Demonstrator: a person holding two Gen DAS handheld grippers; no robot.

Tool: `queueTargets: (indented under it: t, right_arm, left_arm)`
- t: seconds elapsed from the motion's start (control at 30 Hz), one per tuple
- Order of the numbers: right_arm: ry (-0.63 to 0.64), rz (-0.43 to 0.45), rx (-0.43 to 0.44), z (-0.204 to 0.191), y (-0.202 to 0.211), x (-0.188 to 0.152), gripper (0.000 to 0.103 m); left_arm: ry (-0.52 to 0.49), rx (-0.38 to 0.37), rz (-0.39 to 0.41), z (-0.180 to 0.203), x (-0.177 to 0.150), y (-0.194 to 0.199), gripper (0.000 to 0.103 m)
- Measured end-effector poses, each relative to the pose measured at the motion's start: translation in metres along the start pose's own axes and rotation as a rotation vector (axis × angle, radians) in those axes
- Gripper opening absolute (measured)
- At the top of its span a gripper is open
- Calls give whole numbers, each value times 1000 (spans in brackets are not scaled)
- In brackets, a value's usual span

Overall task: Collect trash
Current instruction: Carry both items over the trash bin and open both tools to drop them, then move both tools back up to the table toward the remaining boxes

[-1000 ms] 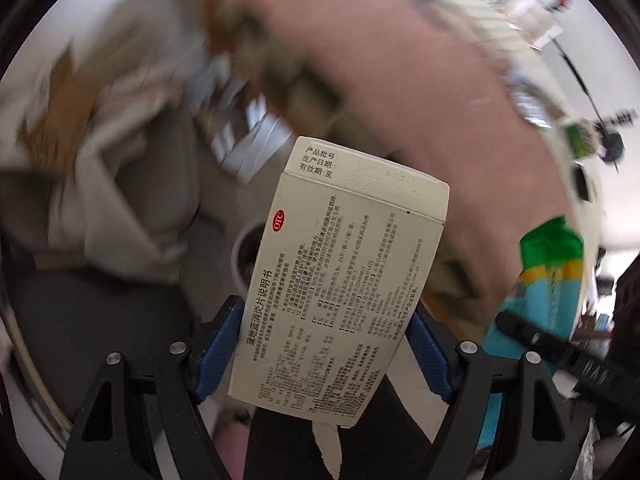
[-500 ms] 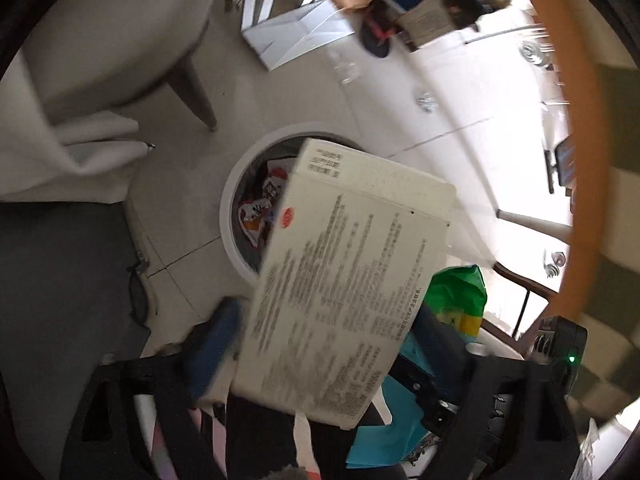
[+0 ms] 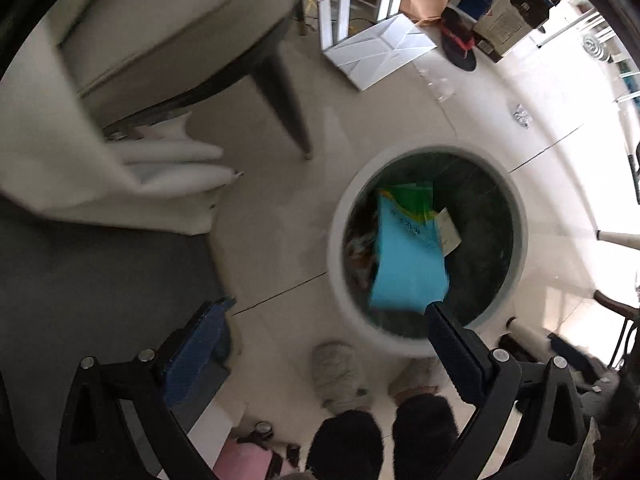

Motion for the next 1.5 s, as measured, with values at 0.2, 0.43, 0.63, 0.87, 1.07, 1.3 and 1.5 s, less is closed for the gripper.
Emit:
queueTargets:
  t: [0.2,0.43,0.63,0.87,1.07,1.3,1.5]
  right_arm:
    - [79,123,-124,4,61,-12,103]
    - [80,183,-125,15,143,-36,103]
    - [99,224,-108,18,226,-60,103]
    - [113,264,-59,18,340,-91,103]
    - [91,293,21,18,438,-117,103]
    - [-49,334,184,49,539,-110,103]
    - [-227,391,181,158,599,-50,103]
  left_arm:
    - [16,40,6,-4,-33,42,103]
    - [3,56,59,1,-60,108,103]
    - [-9,29,102,13,-89,187,103]
    - [-18,5,164,23,-114,289,103]
    - [-36,-6,224,32,-127,372,103]
    - [-159,56,390,83,-82,470,103]
    - [-383,147,487,188,-11,521,103]
Point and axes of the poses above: each gripper's, at about its wrist camera, not at the fingertips, and y roughly against the way its jaws point, z to its right, x to its top, the point moved 8 cm from there along -y, roughly the way its jaws point, and after that the axes turned 10 degrees about -y, right-handed, at the moved point
